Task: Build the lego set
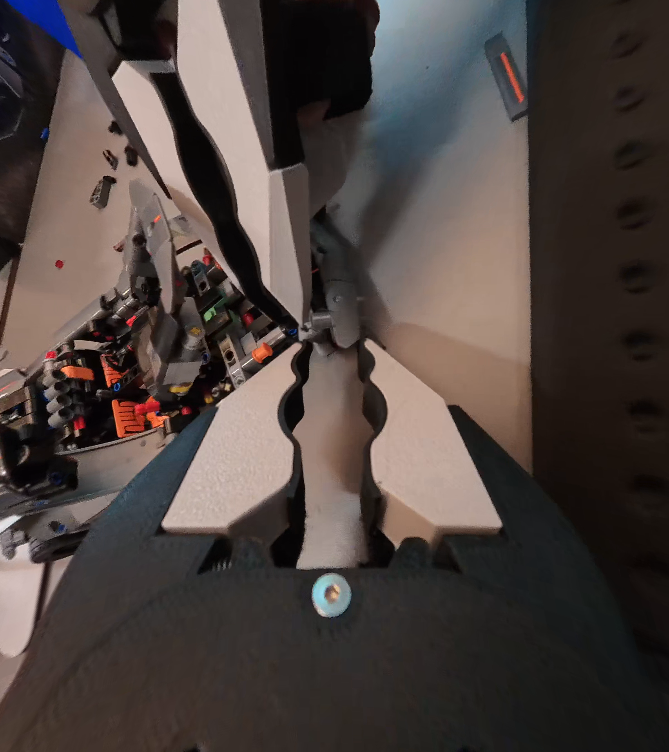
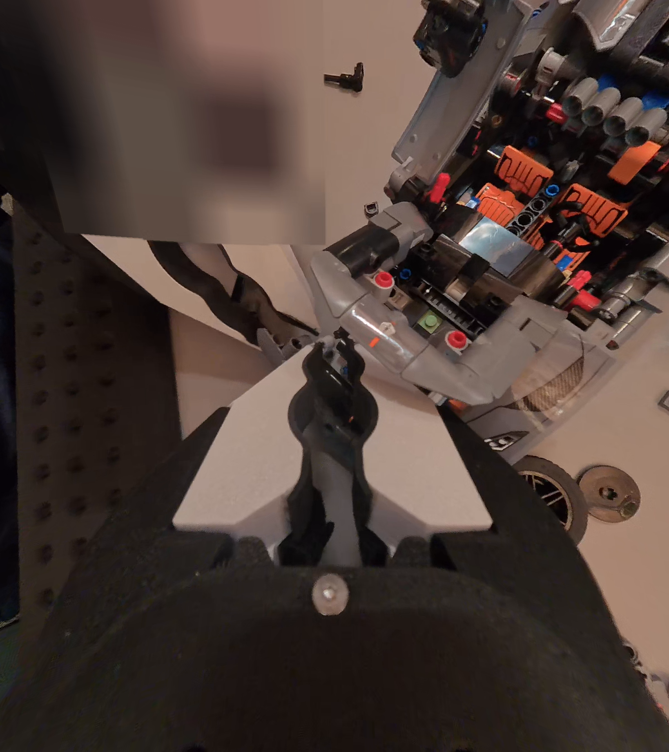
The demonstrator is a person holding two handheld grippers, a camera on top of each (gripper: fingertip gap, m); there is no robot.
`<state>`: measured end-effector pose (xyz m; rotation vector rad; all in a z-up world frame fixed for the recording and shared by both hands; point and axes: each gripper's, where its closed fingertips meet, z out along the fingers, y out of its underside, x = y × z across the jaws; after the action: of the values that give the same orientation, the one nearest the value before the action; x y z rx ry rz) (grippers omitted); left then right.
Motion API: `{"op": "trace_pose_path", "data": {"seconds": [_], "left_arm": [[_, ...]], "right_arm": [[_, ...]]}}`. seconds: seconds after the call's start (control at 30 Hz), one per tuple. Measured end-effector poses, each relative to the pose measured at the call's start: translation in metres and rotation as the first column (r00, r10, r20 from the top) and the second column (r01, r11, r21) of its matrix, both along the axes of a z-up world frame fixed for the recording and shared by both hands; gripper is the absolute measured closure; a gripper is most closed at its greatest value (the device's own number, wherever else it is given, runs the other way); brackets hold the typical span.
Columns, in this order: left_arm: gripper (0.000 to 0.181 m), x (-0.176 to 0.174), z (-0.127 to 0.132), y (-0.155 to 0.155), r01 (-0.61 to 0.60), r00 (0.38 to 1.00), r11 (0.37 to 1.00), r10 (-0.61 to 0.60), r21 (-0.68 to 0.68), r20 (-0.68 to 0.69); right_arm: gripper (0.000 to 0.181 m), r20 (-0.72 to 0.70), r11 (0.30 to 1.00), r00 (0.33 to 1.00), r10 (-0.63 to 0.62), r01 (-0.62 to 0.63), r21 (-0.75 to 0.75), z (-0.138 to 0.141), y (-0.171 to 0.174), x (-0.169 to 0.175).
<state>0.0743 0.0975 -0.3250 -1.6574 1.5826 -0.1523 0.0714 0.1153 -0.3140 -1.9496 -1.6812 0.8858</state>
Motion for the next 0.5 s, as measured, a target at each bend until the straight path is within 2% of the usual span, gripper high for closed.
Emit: {"op": "trace_pose_path", "data": {"seconds": [0.5], "left_arm": [[0.171,-0.0011,0.0053,0.0027,-0.011,0.998,0.991,0.02,0.135,-0.059]], "right_arm": [[0.178,0.02,0.999,1.0,0.005,-0.005,0.034,-0.0017,0.0001,0.0019]]}}
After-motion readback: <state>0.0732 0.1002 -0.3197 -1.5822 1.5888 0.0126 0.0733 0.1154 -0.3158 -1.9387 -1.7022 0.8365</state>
